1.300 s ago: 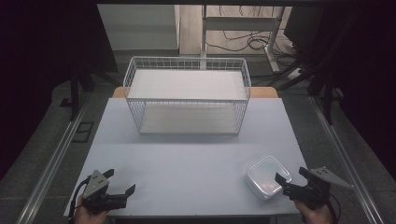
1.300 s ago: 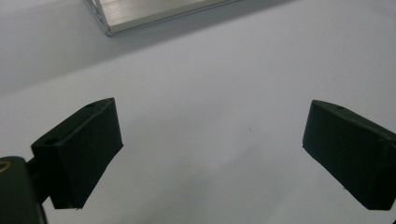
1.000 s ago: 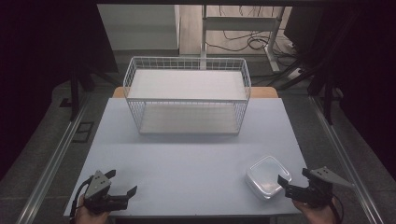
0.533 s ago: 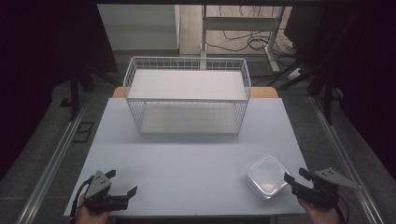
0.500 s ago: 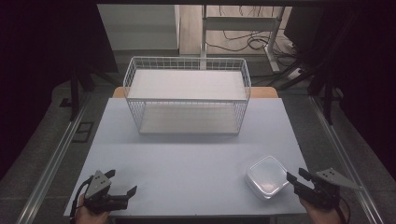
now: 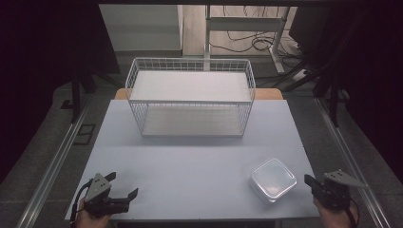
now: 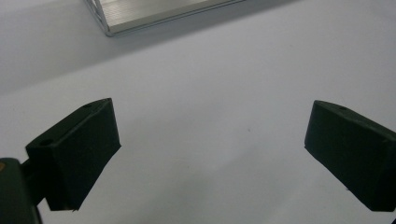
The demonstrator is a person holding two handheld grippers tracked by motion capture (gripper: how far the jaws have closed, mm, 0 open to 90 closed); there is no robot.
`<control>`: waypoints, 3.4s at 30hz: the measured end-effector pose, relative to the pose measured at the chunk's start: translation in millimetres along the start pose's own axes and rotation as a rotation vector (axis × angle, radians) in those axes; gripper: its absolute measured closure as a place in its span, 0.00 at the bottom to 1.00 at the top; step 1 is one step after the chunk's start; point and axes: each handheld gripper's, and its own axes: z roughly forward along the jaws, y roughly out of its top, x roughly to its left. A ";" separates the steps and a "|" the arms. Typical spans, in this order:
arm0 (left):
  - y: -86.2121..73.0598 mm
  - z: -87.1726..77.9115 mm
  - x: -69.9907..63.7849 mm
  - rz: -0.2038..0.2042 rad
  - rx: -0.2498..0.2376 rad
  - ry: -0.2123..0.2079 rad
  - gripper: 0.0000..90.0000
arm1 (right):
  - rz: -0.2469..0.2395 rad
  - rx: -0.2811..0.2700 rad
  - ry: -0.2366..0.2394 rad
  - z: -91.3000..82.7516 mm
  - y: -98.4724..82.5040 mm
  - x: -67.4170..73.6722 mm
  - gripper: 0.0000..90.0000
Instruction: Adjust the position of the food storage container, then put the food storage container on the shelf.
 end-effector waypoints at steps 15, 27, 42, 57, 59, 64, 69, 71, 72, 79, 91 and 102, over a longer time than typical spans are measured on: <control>0.1 1.5 -2.0 0.012 0.016 0.000 0.04 | -0.053 0.066 0.064 9.0 -2.0 16.4 1.00; 0.3 1.4 -2.3 0.015 0.014 0.001 0.04 | -0.119 0.112 0.143 17.8 -0.8 41.5 1.00; 0.6 2.3 -3.1 0.015 0.019 -0.001 0.04 | -0.152 0.120 0.252 26.5 2.8 69.1 1.00; 0.4 3.8 -2.7 0.010 0.024 -0.001 0.04 | -0.194 0.130 0.405 50.9 13.9 117.3 1.00; 0.5 3.7 -2.8 0.010 0.023 -0.001 0.04 | -0.197 0.133 0.418 54.5 15.8 124.5 1.00; 0.5 3.8 -2.5 0.009 0.024 -0.003 0.04 | -0.213 0.129 0.440 64.9 20.6 143.2 1.00; 0.5 4.1 -3.0 0.008 0.022 -0.007 0.05 | -0.220 0.124 0.461 77.0 27.4 158.8 1.00; 0.6 4.4 -3.6 0.014 0.026 -0.008 0.05 | -0.220 0.124 0.472 82.0 31.0 165.4 1.00; 0.6 4.4 -3.6 0.014 0.026 -0.008 0.06 | -0.220 0.124 0.472 82.0 31.0 165.4 1.00; 0.3 7.2 -8.0 0.041 0.014 -0.073 0.08 | -0.266 0.112 0.485 97.0 42.3 191.3 1.00; 3.7 12.6 -14.3 0.026 0.101 -0.090 0.04 | -0.278 0.062 0.423 73.9 31.7 162.2 0.41; 19.1 27.1 -24.3 0.017 0.106 -0.198 0.06 | -0.197 0.075 0.431 70.6 35.5 154.7 0.27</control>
